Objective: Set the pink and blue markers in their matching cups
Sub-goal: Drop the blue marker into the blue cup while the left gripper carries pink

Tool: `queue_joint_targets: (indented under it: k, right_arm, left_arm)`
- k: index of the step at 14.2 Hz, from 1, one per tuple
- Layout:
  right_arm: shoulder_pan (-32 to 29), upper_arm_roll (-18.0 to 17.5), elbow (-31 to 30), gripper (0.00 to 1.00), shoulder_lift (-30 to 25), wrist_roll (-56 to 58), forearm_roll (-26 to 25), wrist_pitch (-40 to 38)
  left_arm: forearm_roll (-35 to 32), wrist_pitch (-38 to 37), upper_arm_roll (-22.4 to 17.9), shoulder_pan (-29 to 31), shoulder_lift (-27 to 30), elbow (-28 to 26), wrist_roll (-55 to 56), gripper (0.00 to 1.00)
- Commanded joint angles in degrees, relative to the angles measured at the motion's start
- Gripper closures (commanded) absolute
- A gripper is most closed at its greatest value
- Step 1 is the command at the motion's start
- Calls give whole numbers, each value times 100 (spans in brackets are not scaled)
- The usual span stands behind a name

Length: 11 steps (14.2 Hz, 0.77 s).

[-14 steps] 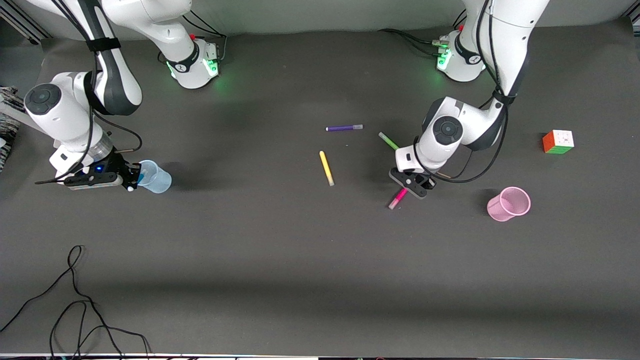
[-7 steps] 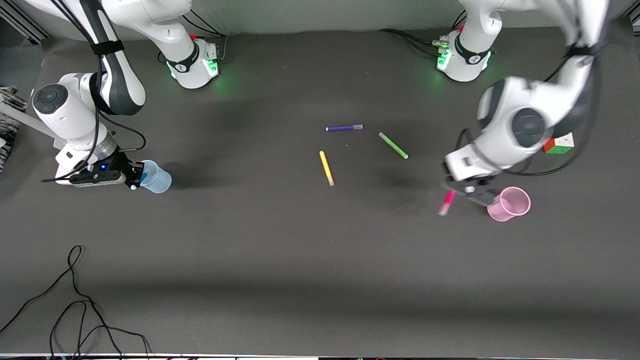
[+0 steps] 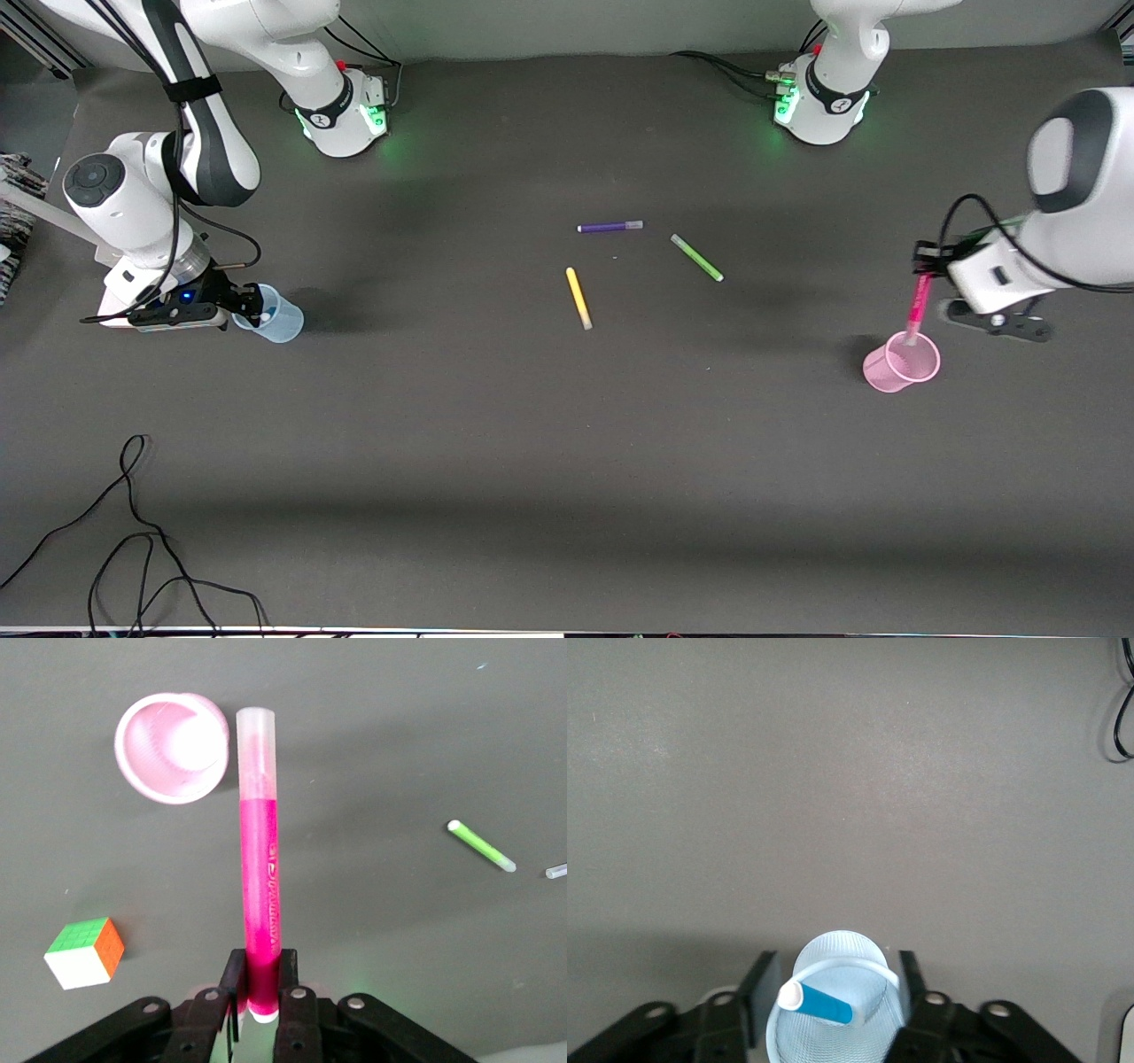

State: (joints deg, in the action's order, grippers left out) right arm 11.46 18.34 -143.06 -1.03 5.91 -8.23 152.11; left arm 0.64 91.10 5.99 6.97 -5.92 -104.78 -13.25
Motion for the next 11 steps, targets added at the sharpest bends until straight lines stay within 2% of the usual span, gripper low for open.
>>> queue_joint_targets:
  k: [1, 4, 7, 9, 11]
  right_arm:
    - [40, 56, 172, 0, 24, -20, -118, -6]
    - [40, 12, 803, 0, -11, -46, -100, -925]
    - [41, -119, 1954, 0, 33, -143, 101, -2743]
    - [58, -233, 2194, 0, -124, -134, 671, -3108]
    - [58, -365, 2413, 0, -353, -152, 752, -3494]
  left_arm:
    - [-317, -302, 34, 129, -348, 248, 234, 100]
    - [-644, -347, 8, 138, -708, 283, 569, 100]
    - [-785, -338, -27, 129, -1287, 457, 796, 100]
    - [-855, -365, -27, 77, -1691, 765, 956, 100]
    - [-943, -347, -19, 68, -1999, 941, 1017, 100]
